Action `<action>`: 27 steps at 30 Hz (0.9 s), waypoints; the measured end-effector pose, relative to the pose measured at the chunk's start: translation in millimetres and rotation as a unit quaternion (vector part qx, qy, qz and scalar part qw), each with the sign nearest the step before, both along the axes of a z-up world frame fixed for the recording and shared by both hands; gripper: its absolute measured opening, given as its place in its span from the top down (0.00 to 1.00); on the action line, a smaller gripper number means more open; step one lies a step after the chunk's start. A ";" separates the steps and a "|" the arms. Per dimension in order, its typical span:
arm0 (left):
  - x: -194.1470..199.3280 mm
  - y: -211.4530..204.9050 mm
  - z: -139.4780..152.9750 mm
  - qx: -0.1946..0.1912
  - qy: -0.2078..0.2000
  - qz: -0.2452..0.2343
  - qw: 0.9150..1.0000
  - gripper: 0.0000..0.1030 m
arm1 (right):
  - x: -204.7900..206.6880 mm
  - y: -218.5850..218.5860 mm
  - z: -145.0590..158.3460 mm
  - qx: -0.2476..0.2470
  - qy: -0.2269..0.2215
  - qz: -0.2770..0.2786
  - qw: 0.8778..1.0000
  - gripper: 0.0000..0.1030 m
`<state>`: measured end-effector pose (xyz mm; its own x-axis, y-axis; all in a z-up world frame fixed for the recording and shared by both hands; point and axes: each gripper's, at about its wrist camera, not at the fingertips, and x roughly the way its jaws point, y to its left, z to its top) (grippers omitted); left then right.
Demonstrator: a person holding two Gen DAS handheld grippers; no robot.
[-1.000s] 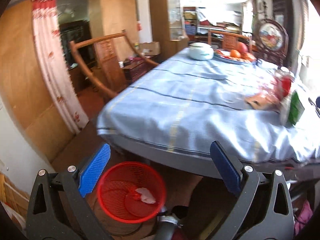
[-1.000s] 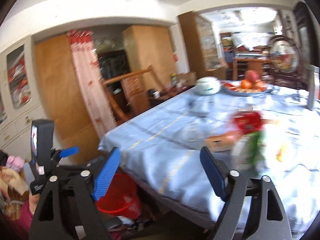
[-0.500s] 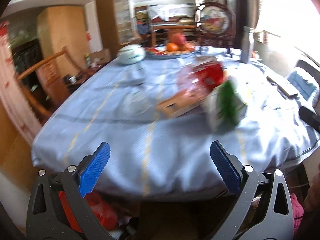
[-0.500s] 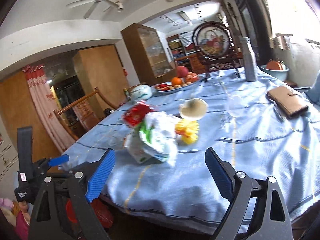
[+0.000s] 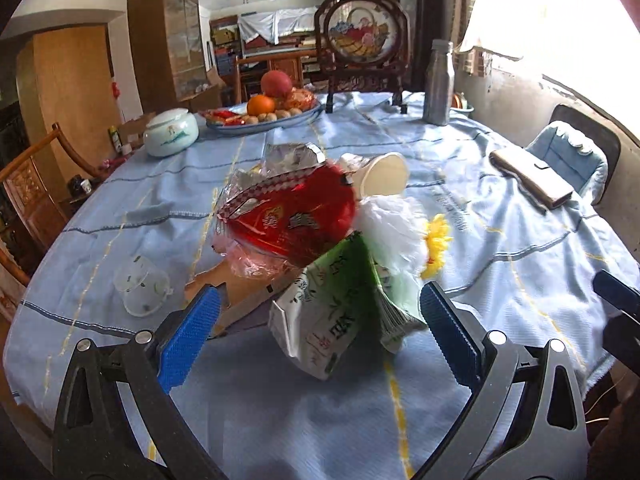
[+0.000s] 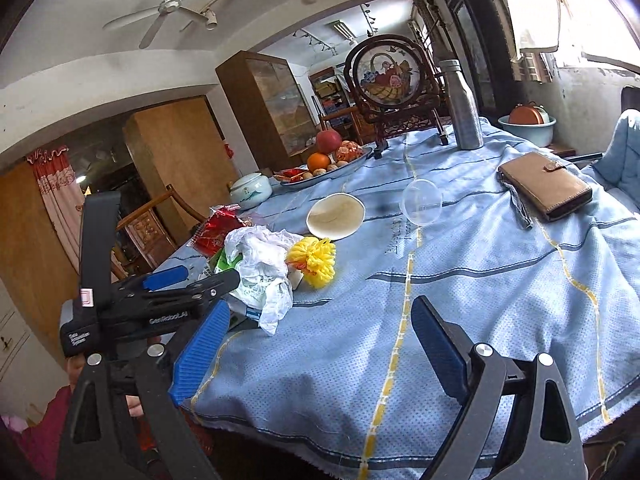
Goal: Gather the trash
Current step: 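Reach the left gripper to the green-and-white drink carton and grasp it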
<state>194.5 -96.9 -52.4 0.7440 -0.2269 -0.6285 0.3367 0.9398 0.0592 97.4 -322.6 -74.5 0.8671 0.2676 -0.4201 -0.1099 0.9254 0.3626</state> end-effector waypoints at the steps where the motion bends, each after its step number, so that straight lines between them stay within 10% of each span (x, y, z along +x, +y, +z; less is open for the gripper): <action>1: 4.3 5.6 -1.8 -0.004 0.005 0.008 1.000 0.07 | 0.9 0.7 0.6 -0.001 0.001 0.000 1.000 0.12; 12: -8.8 94.3 -1.9 -0.016 -0.001 0.087 0.996 0.06 | 7.1 5.5 -6.6 0.005 0.010 0.011 1.000 0.12; 27: 10.5 28.9 -18.5 0.021 0.017 0.027 0.999 0.06 | 4.4 7.4 -6.5 0.005 0.013 0.014 1.000 0.12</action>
<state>205.1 -67.9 -70.9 0.7330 -0.1597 -0.6612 0.2885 0.9533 0.0896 101.9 -315.2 -81.0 0.8482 0.2951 -0.4398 -0.1255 0.9188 0.3743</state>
